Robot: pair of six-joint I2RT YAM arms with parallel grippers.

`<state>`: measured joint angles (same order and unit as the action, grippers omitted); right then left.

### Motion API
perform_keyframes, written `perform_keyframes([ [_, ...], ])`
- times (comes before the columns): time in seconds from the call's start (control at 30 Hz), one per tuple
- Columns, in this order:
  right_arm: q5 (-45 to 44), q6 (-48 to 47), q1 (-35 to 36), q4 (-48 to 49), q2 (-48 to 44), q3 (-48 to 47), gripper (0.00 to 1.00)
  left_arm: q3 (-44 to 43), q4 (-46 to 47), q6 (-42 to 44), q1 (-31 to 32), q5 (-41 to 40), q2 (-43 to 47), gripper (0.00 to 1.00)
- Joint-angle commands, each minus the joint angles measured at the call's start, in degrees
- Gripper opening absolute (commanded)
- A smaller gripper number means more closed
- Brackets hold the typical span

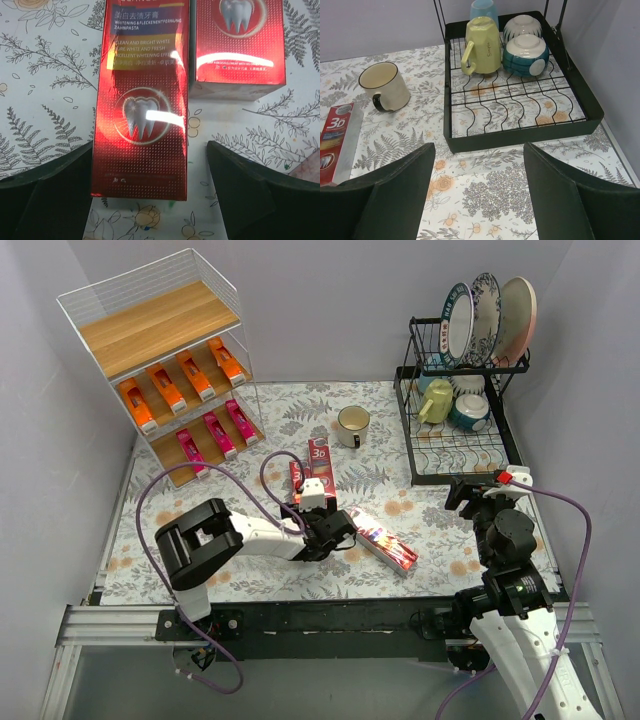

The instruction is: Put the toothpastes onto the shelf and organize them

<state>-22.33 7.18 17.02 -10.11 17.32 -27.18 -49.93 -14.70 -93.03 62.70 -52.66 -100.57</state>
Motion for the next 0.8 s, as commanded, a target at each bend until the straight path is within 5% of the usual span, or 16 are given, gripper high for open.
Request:
perform_keyframes([
  [0.0, -0.09, -0.76, 0.3, 3.78, -0.62, 0.9, 0.79, -0.52, -0.07, -2.06, 0.14, -3.85, -4.27, 0.81],
  [0.3, 0.27, -1.03, 0.21, 4.48, -0.36, 1.25, 0.78, -0.51, -2.87, -5.31, 0.06, -2.53, -3.41, 0.53],
  [0.43, 0.35, -0.94, 0.3, 4.48, -0.36, 1.25, 0.77, -3.32, -12.07, -8.82, 0.06, -3.49, -1.03, 0.42],
  [0.6, 0.62, -1.03, 0.39, 4.75, -0.1, 1.34, 0.77, -11.04, -27.73, -15.42, 0.06, -6.39, 3.1, 0.38],
  [0.77, 0.62, -1.03, 0.39, 4.84, -0.18, 1.43, 0.77, -18.26, -36.1, -10.28, 0.15, -4.91, 9.5, 0.37],
])
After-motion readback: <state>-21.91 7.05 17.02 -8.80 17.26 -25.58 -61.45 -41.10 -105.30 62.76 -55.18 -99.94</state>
